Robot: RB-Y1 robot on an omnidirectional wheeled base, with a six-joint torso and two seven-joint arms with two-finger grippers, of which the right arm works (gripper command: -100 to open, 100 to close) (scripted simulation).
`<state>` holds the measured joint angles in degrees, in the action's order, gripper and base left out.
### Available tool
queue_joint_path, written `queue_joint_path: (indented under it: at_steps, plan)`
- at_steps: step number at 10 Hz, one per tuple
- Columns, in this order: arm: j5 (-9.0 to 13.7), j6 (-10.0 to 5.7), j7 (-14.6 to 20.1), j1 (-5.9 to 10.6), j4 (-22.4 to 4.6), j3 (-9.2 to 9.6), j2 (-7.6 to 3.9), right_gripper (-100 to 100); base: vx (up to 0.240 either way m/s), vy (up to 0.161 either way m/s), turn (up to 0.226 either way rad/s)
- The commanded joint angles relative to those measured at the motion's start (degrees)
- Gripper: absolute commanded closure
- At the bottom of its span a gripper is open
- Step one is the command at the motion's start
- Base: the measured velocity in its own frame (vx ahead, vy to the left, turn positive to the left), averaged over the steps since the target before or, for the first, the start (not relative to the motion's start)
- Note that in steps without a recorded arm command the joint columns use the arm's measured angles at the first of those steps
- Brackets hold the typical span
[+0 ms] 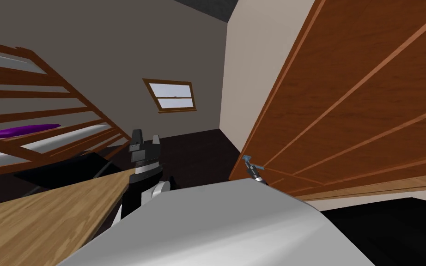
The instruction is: Pull the door open
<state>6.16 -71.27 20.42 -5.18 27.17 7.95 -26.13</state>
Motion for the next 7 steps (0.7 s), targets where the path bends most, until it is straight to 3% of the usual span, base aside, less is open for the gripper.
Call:
queue_joint_path:
  at_steps: [1, 3, 5, 7]
  plan:
    - [-0.62, 0.95, -0.23, 1.23, 0.01, 0.41, 0.99, 100, -0.231, -0.032, 0.066]
    - [-0.95, 2.14, -0.48, 2.86, -0.43, 0.29, 1.56, 100, -0.21, 0.003, 0.042]
    - [-1.04, 2.44, -0.54, 3.27, -0.55, 0.26, 1.71, 100, -0.158, -0.003, 0.016]
    - [-1.45, 3.93, -0.82, 5.28, -1.1, 0.12, 2.45, 100, -0.164, -0.007, -0.008]
